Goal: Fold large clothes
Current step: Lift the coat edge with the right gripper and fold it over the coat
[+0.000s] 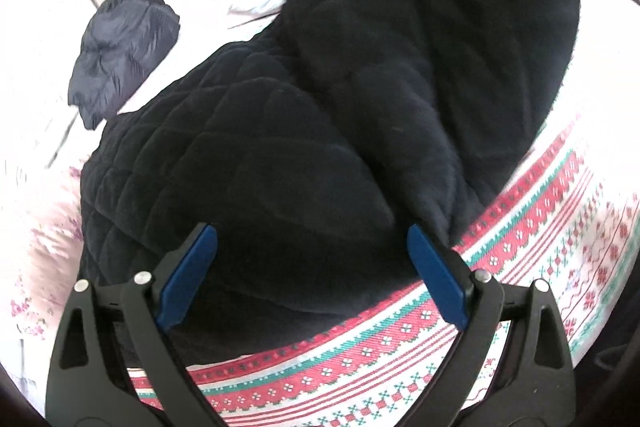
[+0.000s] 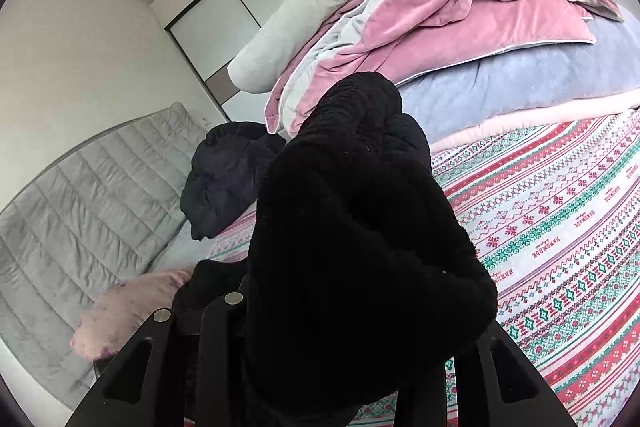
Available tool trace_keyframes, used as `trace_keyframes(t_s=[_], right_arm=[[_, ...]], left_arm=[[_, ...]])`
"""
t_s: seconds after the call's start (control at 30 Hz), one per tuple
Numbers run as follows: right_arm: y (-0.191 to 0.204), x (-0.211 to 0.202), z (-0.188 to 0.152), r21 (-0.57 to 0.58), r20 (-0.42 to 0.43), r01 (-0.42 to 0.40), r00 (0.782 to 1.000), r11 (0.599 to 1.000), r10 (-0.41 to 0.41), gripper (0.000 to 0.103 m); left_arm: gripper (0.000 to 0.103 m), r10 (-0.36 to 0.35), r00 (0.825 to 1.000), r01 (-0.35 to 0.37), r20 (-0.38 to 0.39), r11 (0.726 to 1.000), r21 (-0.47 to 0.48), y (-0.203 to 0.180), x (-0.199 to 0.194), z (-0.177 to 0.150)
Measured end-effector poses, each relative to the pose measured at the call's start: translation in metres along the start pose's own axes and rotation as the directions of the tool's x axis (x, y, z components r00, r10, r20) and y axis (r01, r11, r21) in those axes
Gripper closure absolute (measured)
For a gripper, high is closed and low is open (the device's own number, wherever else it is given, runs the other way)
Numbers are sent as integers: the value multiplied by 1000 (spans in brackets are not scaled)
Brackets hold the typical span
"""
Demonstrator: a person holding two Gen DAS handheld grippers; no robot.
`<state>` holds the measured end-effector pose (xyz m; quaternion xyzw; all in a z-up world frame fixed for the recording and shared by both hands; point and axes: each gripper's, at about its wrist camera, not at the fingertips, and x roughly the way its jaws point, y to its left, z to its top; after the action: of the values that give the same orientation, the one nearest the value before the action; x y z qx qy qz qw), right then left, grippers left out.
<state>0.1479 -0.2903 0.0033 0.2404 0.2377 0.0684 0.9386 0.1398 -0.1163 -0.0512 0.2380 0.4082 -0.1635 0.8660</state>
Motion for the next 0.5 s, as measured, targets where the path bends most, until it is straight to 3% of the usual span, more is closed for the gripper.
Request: trace_keyframes(t_s=[0.27, 0.33, 0.4, 0.5], right_arm=[[12, -1, -1, -24, 23, 8, 1000, 1000, -8, 67], [16, -1, -1, -34, 30, 6, 1000, 999, -5, 67], [19, -1, -1, -42, 34, 6, 999, 999, -5, 67], [20, -1, -1, -42, 37, 6, 999, 999, -5, 67]], left_arm=[[7, -71, 996, 72, -62, 997, 24, -2, 9, -15], [9, -43, 996, 50, -83, 996, 78, -10, 13, -20], [14, -25, 999, 28, -32, 994, 110, -7, 1, -20], [14, -103, 993, 101, 56, 995, 27, 15, -26, -9]])
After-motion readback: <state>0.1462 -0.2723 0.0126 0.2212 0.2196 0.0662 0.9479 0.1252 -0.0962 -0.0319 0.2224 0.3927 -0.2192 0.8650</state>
